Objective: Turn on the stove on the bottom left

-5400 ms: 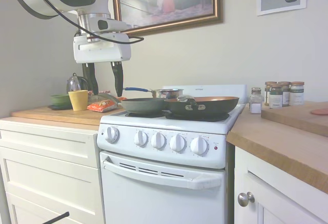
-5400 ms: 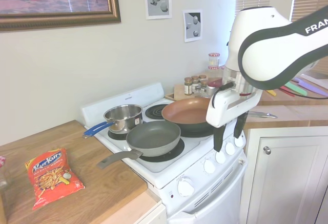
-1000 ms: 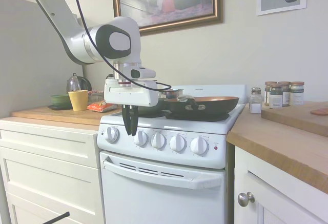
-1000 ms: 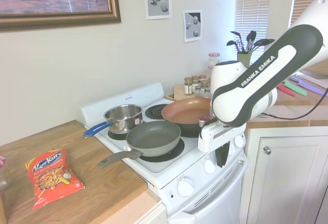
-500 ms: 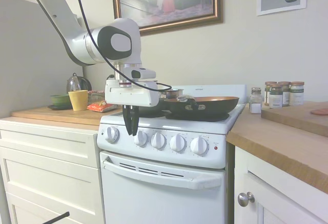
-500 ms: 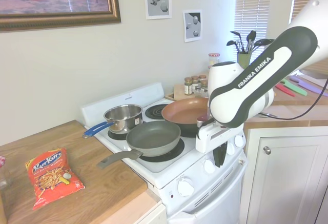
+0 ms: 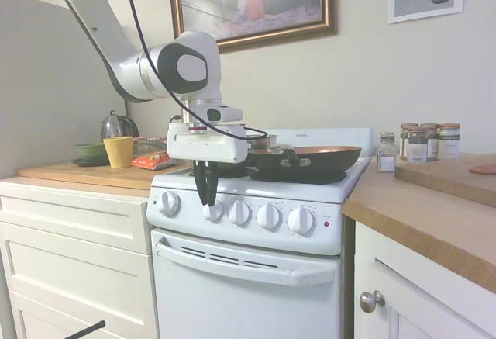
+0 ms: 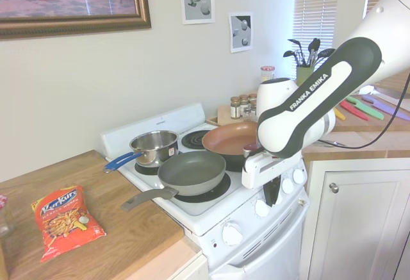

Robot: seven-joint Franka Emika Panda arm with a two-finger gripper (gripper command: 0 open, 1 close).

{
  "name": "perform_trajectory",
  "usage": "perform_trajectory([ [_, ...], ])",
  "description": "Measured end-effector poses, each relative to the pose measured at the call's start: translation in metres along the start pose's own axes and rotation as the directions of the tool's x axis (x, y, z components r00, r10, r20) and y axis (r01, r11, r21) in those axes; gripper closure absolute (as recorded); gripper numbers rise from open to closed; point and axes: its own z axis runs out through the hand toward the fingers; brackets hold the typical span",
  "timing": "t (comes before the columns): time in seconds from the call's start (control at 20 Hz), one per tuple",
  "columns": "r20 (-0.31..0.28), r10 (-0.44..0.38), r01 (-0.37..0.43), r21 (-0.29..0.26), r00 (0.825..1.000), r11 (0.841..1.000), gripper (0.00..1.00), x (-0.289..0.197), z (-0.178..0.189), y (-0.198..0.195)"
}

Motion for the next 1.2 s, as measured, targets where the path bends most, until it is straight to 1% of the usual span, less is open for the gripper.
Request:
perform_trajectory([
  [0.4,-0.003,-0.004,0.004,0.003,1.0,1.0,1.0,0.0,-0.001,-0.004],
  [0.6,0.004,0.005,-0.005,-0.006,1.0,1.0,1.0,0.004,0.003,-0.003],
  [0.95,-0.007,0.016,-0.016,0.001,1.0,1.0,1.0,0.02,0.002,-0.01],
  [1.2,-0.002,0.005,-0.005,-0.005,1.0,1.0,1.0,0.015,0.003,-0.015],
])
